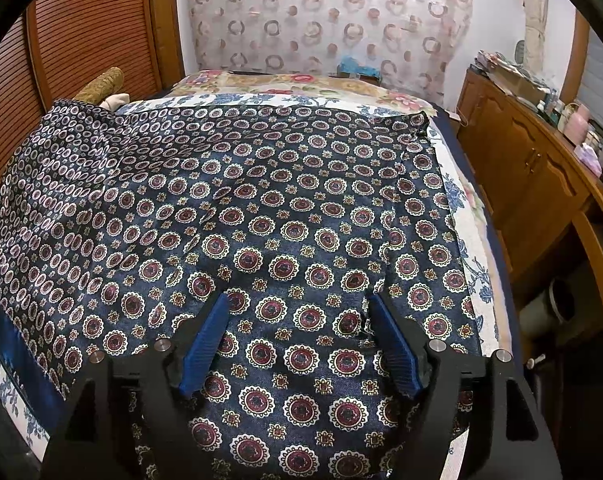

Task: Fold small clothes

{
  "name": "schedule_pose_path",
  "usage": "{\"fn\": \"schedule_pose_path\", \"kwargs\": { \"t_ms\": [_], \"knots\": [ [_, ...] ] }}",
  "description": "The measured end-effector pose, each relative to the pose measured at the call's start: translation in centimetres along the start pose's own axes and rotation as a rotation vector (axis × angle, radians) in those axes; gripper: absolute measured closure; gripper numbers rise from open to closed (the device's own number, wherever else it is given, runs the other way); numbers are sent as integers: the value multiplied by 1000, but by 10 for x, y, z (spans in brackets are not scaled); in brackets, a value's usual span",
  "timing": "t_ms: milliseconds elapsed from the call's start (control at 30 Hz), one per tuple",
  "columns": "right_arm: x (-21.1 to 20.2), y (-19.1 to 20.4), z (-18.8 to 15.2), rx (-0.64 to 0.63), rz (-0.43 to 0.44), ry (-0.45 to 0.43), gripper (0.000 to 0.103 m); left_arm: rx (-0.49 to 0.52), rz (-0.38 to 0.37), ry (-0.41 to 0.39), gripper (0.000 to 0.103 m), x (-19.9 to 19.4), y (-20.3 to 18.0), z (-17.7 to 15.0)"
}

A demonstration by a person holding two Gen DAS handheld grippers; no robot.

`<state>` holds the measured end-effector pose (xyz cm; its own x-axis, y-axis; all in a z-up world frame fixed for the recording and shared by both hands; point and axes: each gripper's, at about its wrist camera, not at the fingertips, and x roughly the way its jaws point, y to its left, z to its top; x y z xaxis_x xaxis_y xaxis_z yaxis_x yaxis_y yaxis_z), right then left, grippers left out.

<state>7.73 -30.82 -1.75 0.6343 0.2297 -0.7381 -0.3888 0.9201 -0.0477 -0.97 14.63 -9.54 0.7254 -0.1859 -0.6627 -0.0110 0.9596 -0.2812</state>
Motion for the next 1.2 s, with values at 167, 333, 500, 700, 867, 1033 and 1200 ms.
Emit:
{"fn": "schedule_pose_path", "kwargs": {
  "t_ms": [167, 333, 500, 700, 867, 1033, 1200],
  "knots": [
    [1, 0, 0, -2, -2, 0, 28, 58, -32, -119, 98, -26, -25, 20],
    [0, 2, 0, -3, -22, -1, 28, 141, -94, -207, 99, -41, -59, 50],
    [-20, -4, 2, 19, 3, -39, 28, 220, -147, -228, 99, -39, -94, 76],
    [-54, -8, 2, 36, 10, -105, 28, 298, -227, -229, 99, -28, -142, 99],
    [-72, -7, -7, 55, 14, -140, 28, 393, -287, -226, 99, -20, -194, 118],
    [-82, -10, -16, 76, 7, -152, 28, 484, -355, -212, 99, -15, -247, 133],
    [-91, -14, -21, 96, 20, -165, 28, 585, -343, -221, 99, -14, -288, 122]
  ]
}}
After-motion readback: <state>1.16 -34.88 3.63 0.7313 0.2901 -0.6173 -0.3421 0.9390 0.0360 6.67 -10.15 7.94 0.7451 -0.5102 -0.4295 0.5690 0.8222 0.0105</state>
